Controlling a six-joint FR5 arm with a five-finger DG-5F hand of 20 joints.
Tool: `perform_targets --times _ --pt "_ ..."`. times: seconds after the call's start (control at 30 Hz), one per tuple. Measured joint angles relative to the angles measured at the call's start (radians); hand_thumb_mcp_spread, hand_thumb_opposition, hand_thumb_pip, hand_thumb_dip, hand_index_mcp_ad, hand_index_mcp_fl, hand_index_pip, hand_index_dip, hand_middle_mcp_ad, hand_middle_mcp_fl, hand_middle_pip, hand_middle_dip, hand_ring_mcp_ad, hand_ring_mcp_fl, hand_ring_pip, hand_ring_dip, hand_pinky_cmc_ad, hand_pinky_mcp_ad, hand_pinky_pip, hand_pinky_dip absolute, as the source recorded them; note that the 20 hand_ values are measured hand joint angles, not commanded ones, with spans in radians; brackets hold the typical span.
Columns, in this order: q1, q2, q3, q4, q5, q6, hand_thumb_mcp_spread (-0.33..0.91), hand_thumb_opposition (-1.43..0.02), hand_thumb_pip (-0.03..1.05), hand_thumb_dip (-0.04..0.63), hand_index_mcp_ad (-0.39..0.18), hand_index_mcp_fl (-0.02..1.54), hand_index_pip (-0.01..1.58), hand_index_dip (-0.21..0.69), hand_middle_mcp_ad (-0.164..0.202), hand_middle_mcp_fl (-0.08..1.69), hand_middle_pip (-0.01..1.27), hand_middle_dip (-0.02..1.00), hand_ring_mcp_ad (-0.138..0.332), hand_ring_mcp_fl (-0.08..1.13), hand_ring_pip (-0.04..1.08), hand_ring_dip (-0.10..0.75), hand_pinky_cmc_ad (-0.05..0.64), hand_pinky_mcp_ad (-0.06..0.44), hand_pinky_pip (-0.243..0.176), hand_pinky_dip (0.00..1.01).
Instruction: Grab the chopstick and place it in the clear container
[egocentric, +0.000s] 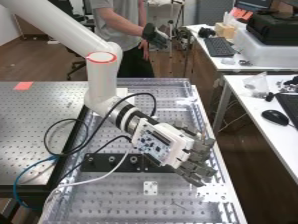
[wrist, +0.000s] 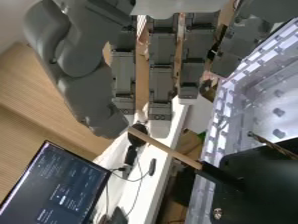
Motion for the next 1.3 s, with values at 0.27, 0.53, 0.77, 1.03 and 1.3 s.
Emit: perform_targets --times 0.27,0.53,0.77,1.03,1.3 --pt "0.002 -0.001 0.005 0.001 -0.001 0.000 0.50 -0.84 0.71 0.290 -0.119 0.32 1.21 -0.023 0.066 0.58 0.66 0.64 0.082 0.43 0.08 0.442 0.396 0.209 0.014 0.19" --pt "0.004 -0.004 0.007 0.000 0.008 -0.003 0.50 -0.84 0.70 0.290 -0.119 0.37 1.20 -0.023 0.070 0.60 0.66 0.64 0.082 0.44 0.08 0.442 0.396 0.209 0.014 0.19" --pt "0.004 -0.006 0.008 0.002 0.021 -0.009 0.50 -0.84 0.66 0.290 -0.120 0.46 1.20 -0.019 0.065 0.66 0.65 0.64 0.084 0.48 0.08 0.442 0.396 0.209 0.012 0.19" --pt "0.007 -0.008 0.011 0.010 0.033 -0.013 0.61 -0.96 0.58 0.276 -0.141 0.61 1.28 -0.033 0.066 0.81 0.65 0.64 0.082 0.58 0.09 0.442 0.410 0.216 0.016 0.19" --pt "0.012 -0.019 0.021 0.017 0.047 -0.013 0.65 -0.97 0.56 0.269 -0.192 0.69 1.25 -0.030 0.063 0.93 0.60 0.64 0.082 0.62 0.10 0.445 0.445 0.230 0.031 0.19"
